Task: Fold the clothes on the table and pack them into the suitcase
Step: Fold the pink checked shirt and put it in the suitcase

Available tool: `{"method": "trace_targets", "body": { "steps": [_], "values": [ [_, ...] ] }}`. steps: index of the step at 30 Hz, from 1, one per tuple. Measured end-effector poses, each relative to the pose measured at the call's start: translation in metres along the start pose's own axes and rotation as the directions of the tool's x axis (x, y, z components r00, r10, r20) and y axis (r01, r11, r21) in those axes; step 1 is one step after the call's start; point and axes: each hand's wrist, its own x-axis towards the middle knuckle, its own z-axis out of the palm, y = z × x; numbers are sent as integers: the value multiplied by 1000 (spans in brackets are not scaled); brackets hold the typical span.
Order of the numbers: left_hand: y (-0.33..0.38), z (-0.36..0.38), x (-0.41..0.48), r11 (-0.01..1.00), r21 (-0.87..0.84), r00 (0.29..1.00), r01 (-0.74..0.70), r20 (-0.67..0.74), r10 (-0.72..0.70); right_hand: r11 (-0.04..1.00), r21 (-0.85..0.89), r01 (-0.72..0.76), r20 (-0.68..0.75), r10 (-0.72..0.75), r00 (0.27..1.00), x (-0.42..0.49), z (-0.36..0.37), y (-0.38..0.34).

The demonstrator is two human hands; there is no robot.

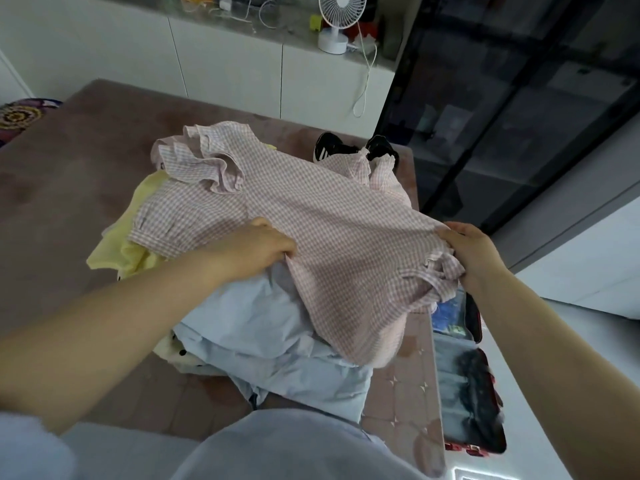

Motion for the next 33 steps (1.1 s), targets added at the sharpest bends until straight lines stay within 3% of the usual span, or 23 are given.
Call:
{"method": "trace_targets", "body": {
  "steps": [3,7,11,14,16,17,19,21,23,25,28,31,33],
  "values": [
    [-5,-37,-4,863,-456,974,217,155,-163,988,-140,63,4,-64,998,2,-12,-2],
    [-35,-98,-22,683,-677,962,272,201,-185,930,-360,79,27,-74,997,-6,-13,6],
    [-63,-121,-38,752,-537,914,383,337,-225,905,-415,96,113,-54,992,-15,1,40],
    [-74,-106,-46,895,-117,804,431,500,-321,844,-518,136,187,-43,981,-17,1,68],
    [-69,-97,-50,902,76,791,426,452,-412,756,-632,172,251,-11,968,-21,-3,80],
    [-68,-92,-52,898,113,840,426,320,-439,738,-650,184,259,-13,966,-24,-5,84],
    [-65,-86,-57,918,78,921,389,8,-391,751,-632,192,209,-73,975,-36,-9,91],
    [-53,-79,-63,950,37,940,311,-163,-301,692,-631,351,214,-280,936,-56,-8,98],
    [-33,-69,-68,976,19,964,219,-160,-213,500,-649,573,339,-484,807,-77,-1,107],
    [-11,-59,-71,992,-34,987,120,-101,-123,272,-693,667,481,-515,709,-87,9,124],
    [17,-43,-72,999,-49,999,9,-53,-12,72,-752,655,563,-447,695,-86,24,141],
    [46,-28,-68,993,-50,993,-105,-62,101,97,-713,694,552,-533,641,-80,29,136],
    [63,-19,-62,985,-47,985,-169,-54,166,209,-637,742,547,-556,626,-82,27,122]
  ]
}}
